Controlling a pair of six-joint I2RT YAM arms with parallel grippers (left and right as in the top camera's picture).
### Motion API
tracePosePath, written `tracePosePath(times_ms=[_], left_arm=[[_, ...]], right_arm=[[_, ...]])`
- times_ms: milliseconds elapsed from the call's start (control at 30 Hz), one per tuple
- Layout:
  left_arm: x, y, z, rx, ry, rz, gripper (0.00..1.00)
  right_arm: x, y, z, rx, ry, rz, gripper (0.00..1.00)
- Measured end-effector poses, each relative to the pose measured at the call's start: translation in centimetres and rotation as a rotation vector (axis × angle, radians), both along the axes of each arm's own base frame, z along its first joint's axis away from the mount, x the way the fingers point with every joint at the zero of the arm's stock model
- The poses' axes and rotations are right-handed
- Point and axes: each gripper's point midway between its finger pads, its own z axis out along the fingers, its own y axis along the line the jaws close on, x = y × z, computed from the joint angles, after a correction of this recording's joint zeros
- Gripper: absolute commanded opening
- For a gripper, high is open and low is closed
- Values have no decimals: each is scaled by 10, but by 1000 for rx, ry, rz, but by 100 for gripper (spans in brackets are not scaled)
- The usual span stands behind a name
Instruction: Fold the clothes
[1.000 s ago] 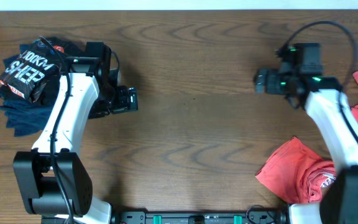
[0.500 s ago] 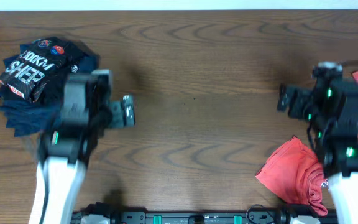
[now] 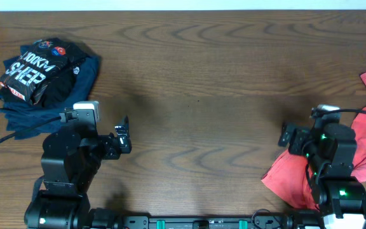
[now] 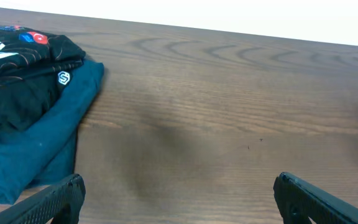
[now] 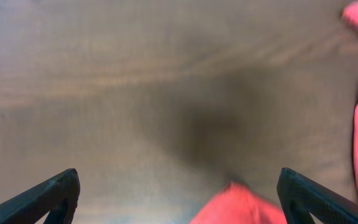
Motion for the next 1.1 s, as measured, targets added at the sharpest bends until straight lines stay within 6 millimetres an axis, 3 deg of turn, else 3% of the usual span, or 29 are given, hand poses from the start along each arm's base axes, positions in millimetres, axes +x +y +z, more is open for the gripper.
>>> tracePosePath(times_ms=[200, 367, 900, 1100], left_arm=[[-1, 0, -2, 1, 8, 0, 98], [-4, 0, -7, 4, 32, 0, 98], [-4, 0, -7, 4, 32, 0, 98], [-4, 0, -7, 4, 32, 0, 98]], right_arm=[[-24, 0, -24, 5, 138, -4, 99], [-35, 0, -34, 7, 196, -6, 99], [-38, 0, -34, 6, 203, -7, 99], [-40, 0, -25, 4, 109, -7, 99]])
